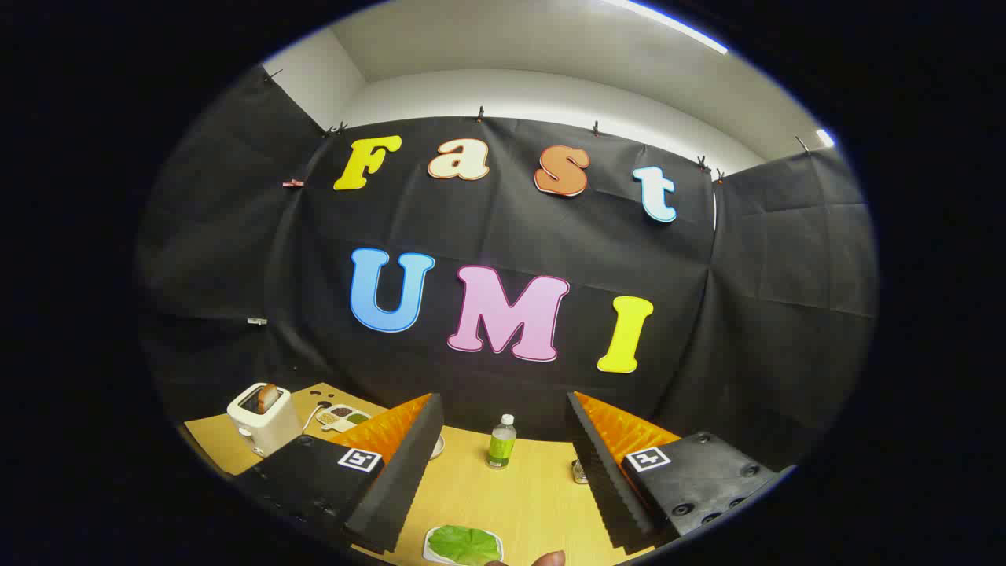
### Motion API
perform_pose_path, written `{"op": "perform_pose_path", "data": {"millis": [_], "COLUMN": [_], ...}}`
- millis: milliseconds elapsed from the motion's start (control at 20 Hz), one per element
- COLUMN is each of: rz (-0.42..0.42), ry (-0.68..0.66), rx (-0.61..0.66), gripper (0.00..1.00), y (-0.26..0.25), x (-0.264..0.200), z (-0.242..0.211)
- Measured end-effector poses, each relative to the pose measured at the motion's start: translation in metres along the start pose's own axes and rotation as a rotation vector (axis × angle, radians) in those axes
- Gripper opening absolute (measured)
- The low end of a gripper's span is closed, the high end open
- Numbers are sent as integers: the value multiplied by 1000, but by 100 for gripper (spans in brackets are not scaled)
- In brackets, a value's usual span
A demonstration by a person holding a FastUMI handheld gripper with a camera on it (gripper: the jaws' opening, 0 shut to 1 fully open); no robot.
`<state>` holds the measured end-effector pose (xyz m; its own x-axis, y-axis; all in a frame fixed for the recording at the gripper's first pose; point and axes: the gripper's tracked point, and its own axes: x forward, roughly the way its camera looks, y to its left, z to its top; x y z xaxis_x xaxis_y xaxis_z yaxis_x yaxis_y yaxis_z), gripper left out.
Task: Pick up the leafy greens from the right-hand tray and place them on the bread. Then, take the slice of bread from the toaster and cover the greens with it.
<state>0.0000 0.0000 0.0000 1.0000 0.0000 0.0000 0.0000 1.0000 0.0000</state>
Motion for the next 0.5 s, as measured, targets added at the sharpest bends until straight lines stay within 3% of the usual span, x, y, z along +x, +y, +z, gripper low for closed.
{"op": "perform_pose_path", "data": {"millis": [500], "rz": [-1], "ry": [13], "rx": [-4], "gripper": [96], "y": [-4], "x": [-7], "z": [-6]}}
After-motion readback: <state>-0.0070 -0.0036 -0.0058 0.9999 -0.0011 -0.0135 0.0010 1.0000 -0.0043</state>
